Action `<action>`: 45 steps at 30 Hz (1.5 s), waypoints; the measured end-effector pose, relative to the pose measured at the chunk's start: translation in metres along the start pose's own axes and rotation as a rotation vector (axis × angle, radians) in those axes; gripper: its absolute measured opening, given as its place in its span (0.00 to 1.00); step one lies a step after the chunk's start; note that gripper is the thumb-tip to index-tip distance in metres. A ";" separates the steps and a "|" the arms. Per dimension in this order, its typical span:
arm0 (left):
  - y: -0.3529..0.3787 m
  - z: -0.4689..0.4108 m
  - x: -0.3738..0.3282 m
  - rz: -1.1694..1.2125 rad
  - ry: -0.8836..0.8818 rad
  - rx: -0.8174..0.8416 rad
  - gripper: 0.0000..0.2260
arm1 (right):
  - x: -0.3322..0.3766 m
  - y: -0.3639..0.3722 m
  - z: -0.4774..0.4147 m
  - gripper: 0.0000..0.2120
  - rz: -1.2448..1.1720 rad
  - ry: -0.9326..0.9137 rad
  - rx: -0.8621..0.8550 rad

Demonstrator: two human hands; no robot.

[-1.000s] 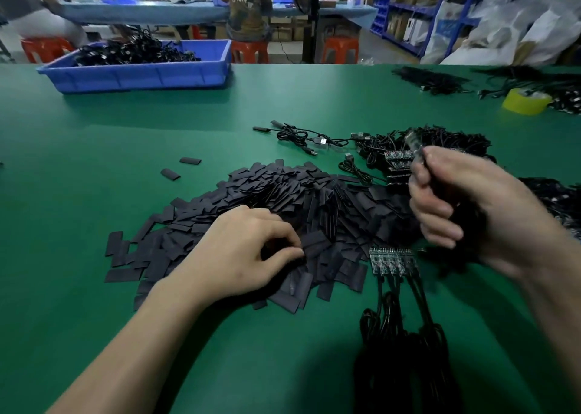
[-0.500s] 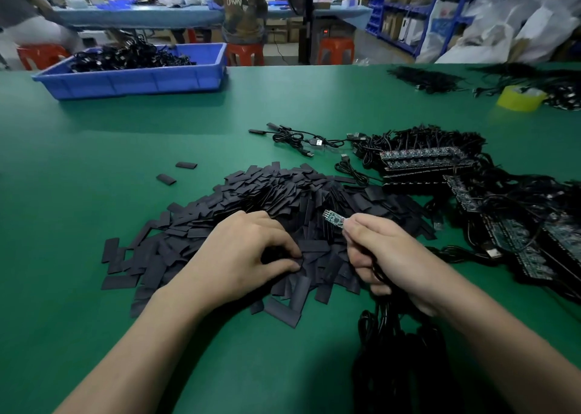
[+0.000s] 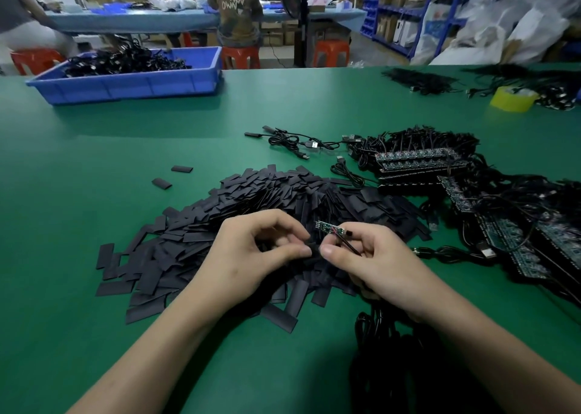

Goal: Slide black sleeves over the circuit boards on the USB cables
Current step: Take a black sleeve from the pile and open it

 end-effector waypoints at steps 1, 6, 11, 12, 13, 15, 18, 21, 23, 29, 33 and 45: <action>0.003 0.001 0.001 0.032 -0.008 -0.012 0.08 | 0.000 -0.001 0.000 0.06 -0.003 -0.005 -0.013; 0.012 0.006 -0.006 -0.029 0.112 -0.097 0.08 | -0.002 -0.007 0.000 0.10 -0.032 -0.010 -0.090; 0.019 0.014 -0.021 -0.296 0.319 -0.111 0.14 | 0.000 -0.010 -0.001 0.10 0.006 -0.022 -0.144; 0.020 0.015 -0.022 -0.339 0.339 -0.108 0.15 | 0.000 -0.010 -0.001 0.10 0.000 -0.023 -0.145; 0.021 0.017 -0.023 -0.372 0.357 -0.107 0.15 | 0.000 -0.009 -0.001 0.10 -0.007 -0.023 -0.139; 0.020 0.018 -0.025 -0.397 0.382 -0.127 0.14 | 0.001 -0.008 0.000 0.10 -0.031 -0.028 -0.129; 0.010 0.016 -0.026 -0.356 0.366 -0.205 0.11 | 0.001 -0.016 0.000 0.12 0.056 -0.012 -0.198; 0.000 0.014 -0.025 -0.336 0.326 -0.265 0.11 | 0.002 -0.031 0.002 0.16 0.138 -0.022 -0.277; -0.004 0.013 -0.024 -0.341 0.316 -0.284 0.10 | 0.006 -0.032 0.002 0.13 0.155 -0.066 -0.253; -0.002 0.013 -0.025 -0.344 0.334 -0.280 0.08 | 0.005 -0.017 0.000 0.15 -0.015 -0.063 -0.095; 0.000 0.014 -0.023 -0.336 0.343 -0.262 0.08 | -0.001 -0.013 -0.001 0.16 0.010 -0.026 -0.087; 0.005 0.012 -0.021 -0.440 0.372 -0.131 0.11 | -0.004 -0.011 0.000 0.15 0.102 0.009 -0.063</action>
Point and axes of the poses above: each hand's wrist, its own z-axis away from the middle knuckle, its own y-axis out of the palm, x = y × z, the point moved 8 cm from there along -z, towards the middle knuckle, and after that the axes turned 15 degrees about z, right-handed, at the moved point
